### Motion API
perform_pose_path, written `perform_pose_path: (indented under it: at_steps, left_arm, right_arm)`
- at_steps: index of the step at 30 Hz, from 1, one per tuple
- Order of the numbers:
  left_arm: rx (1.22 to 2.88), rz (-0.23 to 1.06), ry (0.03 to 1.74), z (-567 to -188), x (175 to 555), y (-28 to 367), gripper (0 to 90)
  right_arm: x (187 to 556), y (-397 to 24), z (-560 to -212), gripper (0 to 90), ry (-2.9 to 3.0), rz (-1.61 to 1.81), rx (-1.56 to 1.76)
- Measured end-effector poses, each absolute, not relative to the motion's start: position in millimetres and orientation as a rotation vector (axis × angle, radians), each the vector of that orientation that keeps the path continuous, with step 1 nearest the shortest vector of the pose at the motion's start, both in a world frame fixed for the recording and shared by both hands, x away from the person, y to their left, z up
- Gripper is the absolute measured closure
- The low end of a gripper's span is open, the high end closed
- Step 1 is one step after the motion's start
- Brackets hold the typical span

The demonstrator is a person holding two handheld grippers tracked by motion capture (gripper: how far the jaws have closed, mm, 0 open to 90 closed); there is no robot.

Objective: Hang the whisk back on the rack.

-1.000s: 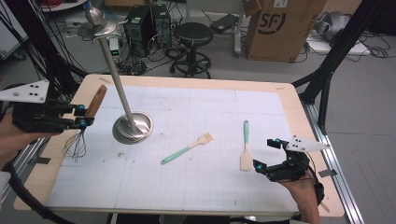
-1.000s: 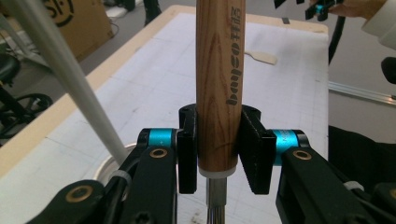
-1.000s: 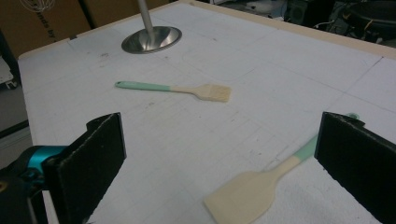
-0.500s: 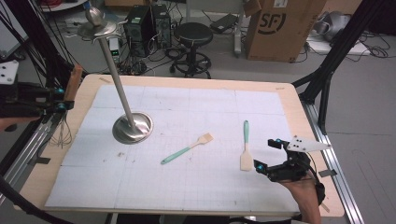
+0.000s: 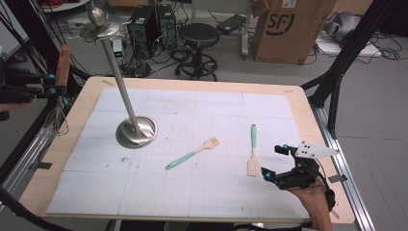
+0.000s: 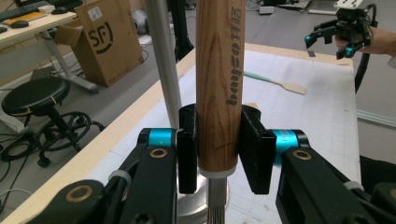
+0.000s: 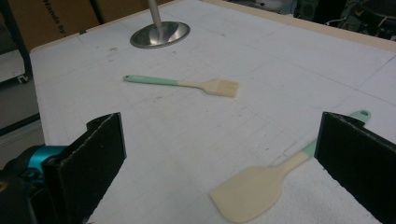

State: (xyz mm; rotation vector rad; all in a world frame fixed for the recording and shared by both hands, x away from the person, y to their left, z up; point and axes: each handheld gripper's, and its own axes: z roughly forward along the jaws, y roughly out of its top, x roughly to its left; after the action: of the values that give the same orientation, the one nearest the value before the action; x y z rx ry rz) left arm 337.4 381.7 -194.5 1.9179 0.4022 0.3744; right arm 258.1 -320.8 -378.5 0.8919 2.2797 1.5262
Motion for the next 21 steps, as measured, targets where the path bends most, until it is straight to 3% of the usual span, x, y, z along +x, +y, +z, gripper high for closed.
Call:
perform_pose_path:
  at_steps: [21]
  left_arm:
    - [1.904,0.364,0.419,-177,358,386,70.4]
  right_arm:
    - [258,-325,-379,0.6,2.255,1.526,0.913]
